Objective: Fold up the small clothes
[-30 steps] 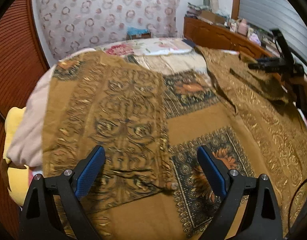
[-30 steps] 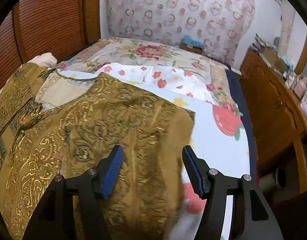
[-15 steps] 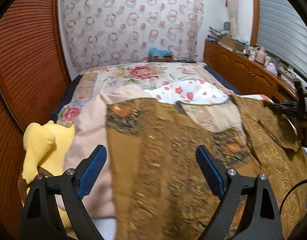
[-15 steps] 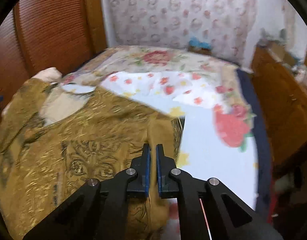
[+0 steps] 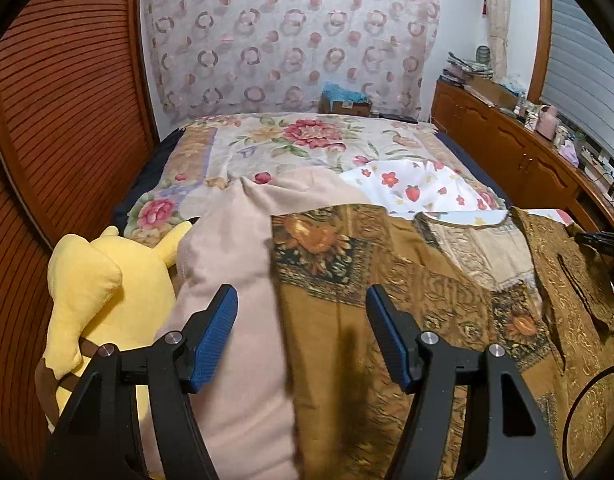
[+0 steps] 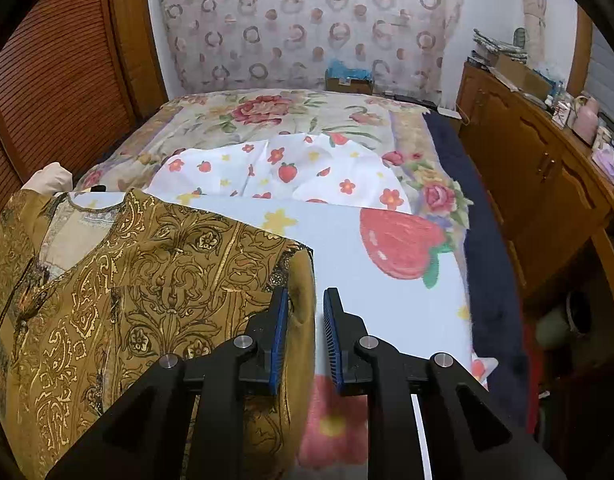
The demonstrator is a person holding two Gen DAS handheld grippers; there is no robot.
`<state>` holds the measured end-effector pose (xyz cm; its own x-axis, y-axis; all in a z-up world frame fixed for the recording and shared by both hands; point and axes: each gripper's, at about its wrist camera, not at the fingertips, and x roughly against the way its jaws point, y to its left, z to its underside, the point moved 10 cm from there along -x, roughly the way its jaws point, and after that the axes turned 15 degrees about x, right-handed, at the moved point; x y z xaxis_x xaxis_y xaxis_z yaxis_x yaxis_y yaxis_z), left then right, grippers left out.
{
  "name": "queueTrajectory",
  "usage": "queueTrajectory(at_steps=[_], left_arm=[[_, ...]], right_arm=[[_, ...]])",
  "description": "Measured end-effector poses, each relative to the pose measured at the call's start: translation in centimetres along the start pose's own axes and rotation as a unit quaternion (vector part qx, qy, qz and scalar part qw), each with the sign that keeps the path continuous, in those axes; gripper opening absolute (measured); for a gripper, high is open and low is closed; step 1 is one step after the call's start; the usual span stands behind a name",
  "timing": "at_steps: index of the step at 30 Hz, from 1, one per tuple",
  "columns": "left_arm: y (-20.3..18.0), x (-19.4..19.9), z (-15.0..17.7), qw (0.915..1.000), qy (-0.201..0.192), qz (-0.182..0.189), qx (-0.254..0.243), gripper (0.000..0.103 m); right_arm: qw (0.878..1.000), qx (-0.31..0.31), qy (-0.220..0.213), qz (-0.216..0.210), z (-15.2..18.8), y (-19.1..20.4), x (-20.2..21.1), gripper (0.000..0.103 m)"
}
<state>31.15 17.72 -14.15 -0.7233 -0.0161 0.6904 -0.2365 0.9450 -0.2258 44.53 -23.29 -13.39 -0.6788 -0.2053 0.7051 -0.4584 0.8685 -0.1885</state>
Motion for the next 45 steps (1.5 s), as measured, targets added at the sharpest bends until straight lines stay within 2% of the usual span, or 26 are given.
queueTrajectory(at_steps=[5,6,10,11,13,16,19,22,24,25,28,30,32,38,39,40,41,45], left_arm=[[0.4,-1.0,-0.1,0.9999,0.012,0.007,0.002,0.066],[0.4,-1.1,-0.1,0.9999,0.014,0.009,0.003,0.056],[0.4,-2.0,-0.7,0.9995,0.025,0.019,0.010,0.052],[0.4,-2.2,-0.8,0.9993,0.028,0.020,0.012,0.047],[0.4,-2.6,-1.1,0.9992,0.032,0.020,0.012,0.043],[0.3,-3.0,-1.2,0.9993,0.034,0.014,0.010,0.042],[0.3,-3.4,-1.1,0.9991,0.038,0.015,0.009,0.041],[0.3,-3.8,-0.8,0.9987,0.045,0.021,0.009,0.026],[0.0,-3.7,-0.9,0.9988,0.043,0.025,0.006,0.013],[-0.1,-3.5,-1.0,0.9988,0.041,0.025,0.003,0.010],[-0.4,-3.0,-1.2,0.9990,0.034,0.031,0.000,0.004],[-0.6,-2.3,-1.4,0.9991,0.024,0.036,-0.002,0.003],[-0.9,-1.5,-1.6,0.9991,0.012,0.040,-0.005,0.003],[-2.4,1.0,-1.9,0.9981,-0.015,0.059,-0.014,0.002],[-2.9,1.4,-1.8,0.9977,-0.016,0.063,-0.018,0.002],[-3.5,1.9,-1.5,0.9973,-0.016,0.067,-0.026,0.002],[-3.9,2.5,-1.4,0.9970,-0.024,0.067,-0.031,0.002],[-5.5,5.0,-0.8,0.9951,-0.040,0.082,-0.037,0.002]], right_arm=[[1.000,-0.012,-0.002,-0.009,0.5,-0.3,-0.5,0.020],[1.000,-0.013,-0.004,-0.008,0.5,-0.4,-0.5,0.021],[1.000,-0.012,-0.005,-0.009,0.5,-0.5,-0.4,0.022],[1.000,-0.009,-0.005,-0.008,0.5,-0.4,-0.4,0.022],[1.000,-0.015,-0.016,-0.012,0.4,-0.6,0.1,0.004],[0.998,-0.057,-0.035,-0.006,0.7,-2.4,1.1,0.003],[0.998,-0.055,-0.029,-0.002,1.3,-2.6,1.0,0.004],[0.998,-0.053,-0.030,-0.001,1.4,-2.3,1.0,0.004],[0.998,-0.052,-0.033,-0.010,1.3,-2.0,1.1,0.004],[0.998,-0.051,-0.032,-0.012,1.3,-1.9,1.1,0.004],[0.999,-0.046,-0.020,-0.012,1.3,-1.9,1.0,0.019],[0.999,-0.047,-0.013,-0.004,1.6,-2.0,0.8,0.036],[0.999,-0.048,-0.004,-0.004,2.0,-2.1,0.5,0.040],[0.999,-0.037,-0.010,-0.016,1.7,-1.2,0.4,0.040],[0.999,-0.029,-0.012,-0.019,1.6,-0.8,0.4,0.035],[1.000,-0.016,-0.011,-0.024,1.5,-0.2,0.4,0.024],[1.000,-0.007,-0.013,-0.020,1.4,0.2,0.6,0.007],[0.998,-0.009,-0.062,-0.031,0.5,1.2,3.2,0.003]])
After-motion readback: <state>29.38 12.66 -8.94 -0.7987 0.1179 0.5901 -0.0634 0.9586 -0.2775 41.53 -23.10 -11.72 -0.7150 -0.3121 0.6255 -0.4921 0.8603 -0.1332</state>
